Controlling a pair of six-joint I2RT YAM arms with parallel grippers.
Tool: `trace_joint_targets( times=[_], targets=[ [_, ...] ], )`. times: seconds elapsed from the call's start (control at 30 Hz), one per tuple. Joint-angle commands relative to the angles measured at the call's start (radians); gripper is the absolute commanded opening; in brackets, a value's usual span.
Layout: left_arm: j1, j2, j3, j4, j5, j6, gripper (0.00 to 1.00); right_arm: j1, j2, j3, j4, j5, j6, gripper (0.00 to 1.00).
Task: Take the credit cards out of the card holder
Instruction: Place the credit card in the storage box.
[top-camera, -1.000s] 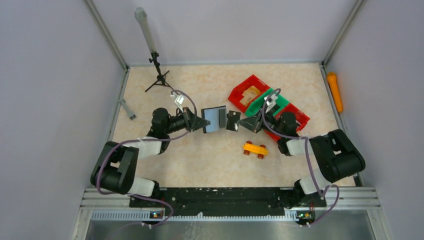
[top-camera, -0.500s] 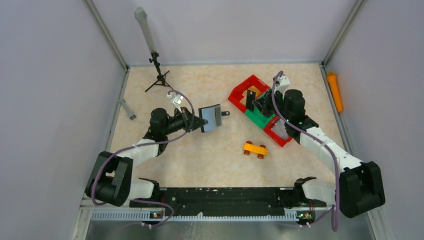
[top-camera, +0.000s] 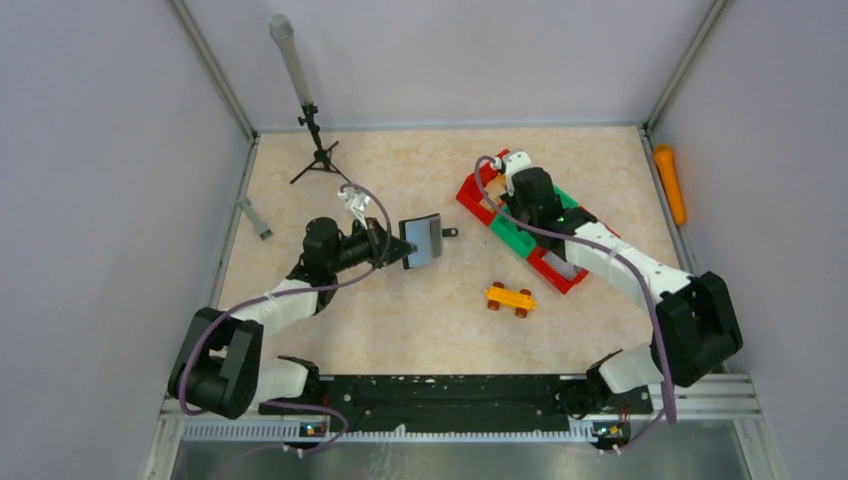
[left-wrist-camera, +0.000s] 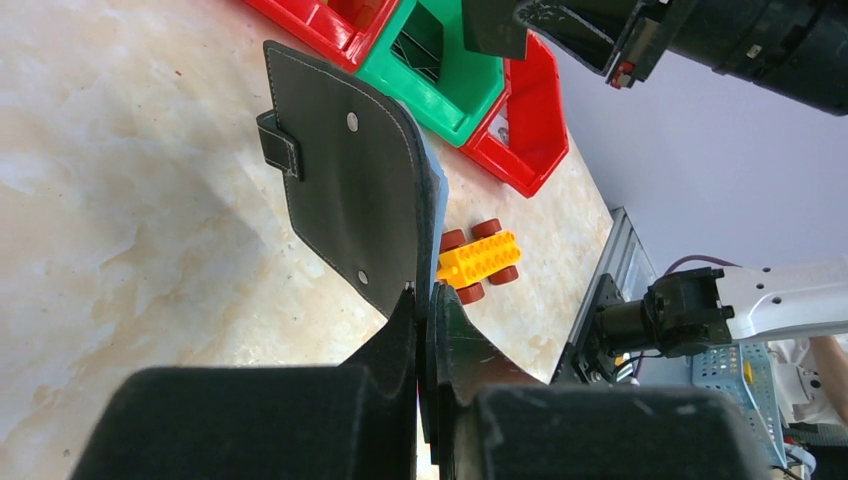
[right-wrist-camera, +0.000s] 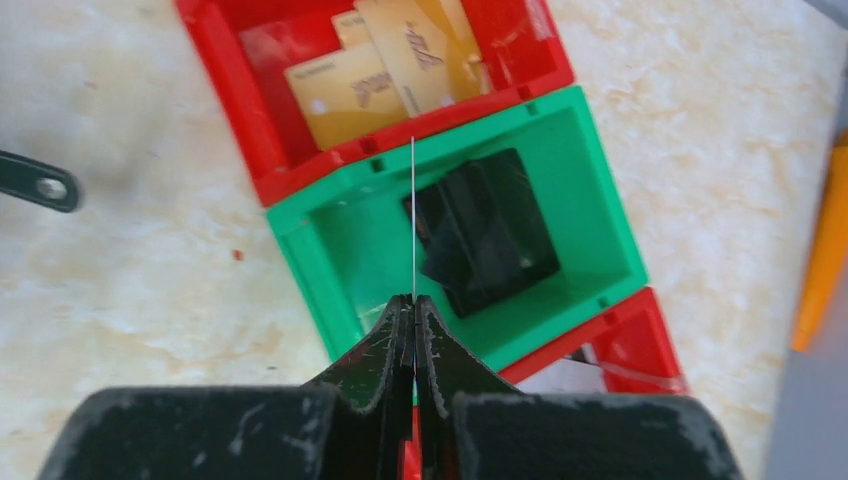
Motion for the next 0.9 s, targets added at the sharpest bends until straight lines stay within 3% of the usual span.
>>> trace_joint_targets(
  times=[0.0, 0.5, 0.87],
  targets=[
    [-0.006, -0.027, 0.018, 0.028, -0.007, 0.022, 0.0, 0.005, 0.064, 0.126, -0.107, 0.183, -0.132, 0.0],
    [-0.007, -0.029, 0.022, 0.023, -0.006, 0.027, 0.0, 0.044, 0.307, 0.136, -0.008, 0.503, -0.41, 0.0],
    [-0.007, -0.02, 0.026, 0.017, -0.003, 0.03, 0.0, 0.045, 0.451, 0.118, 0.275, 0.589, -0.582, 0.0]
  ],
)
